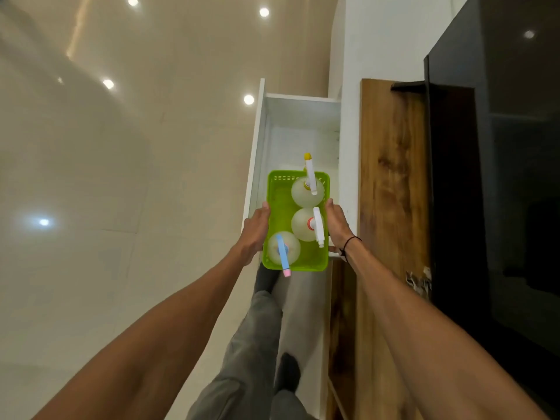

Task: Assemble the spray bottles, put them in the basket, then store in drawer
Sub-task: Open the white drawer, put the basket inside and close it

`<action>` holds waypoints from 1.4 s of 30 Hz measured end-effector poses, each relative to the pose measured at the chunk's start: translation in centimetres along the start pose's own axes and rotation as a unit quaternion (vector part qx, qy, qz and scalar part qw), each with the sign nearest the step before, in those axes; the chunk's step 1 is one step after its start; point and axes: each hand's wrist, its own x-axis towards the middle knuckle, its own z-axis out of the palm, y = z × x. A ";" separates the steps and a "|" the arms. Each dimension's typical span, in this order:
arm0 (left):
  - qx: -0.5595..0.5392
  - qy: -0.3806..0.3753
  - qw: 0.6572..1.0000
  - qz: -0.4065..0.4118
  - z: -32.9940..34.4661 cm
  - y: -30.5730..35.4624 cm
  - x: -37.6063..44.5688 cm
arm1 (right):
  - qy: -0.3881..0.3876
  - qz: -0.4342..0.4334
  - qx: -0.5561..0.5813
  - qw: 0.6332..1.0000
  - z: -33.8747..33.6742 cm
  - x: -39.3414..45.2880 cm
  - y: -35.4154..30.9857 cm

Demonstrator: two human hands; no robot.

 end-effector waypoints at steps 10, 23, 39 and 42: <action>0.021 -0.015 0.999 -0.020 -0.9 6.1 12.9 | 0.002 0.054 0.025 0.998 0.4 11.5 -5.2; 0.013 -0.001 1.000 0.008 1.8 4.9 26.3 | 0.005 0.073 0.065 0.995 3.1 25.0 -3.8; 0.009 -0.015 1.000 -0.020 4.0 3.0 33.9 | 0.018 0.075 0.067 0.995 4.5 33.3 -1.0; 0.010 -0.014 1.000 -0.026 3.9 2.8 34.5 | 0.031 0.061 0.066 0.995 4.8 33.9 -0.5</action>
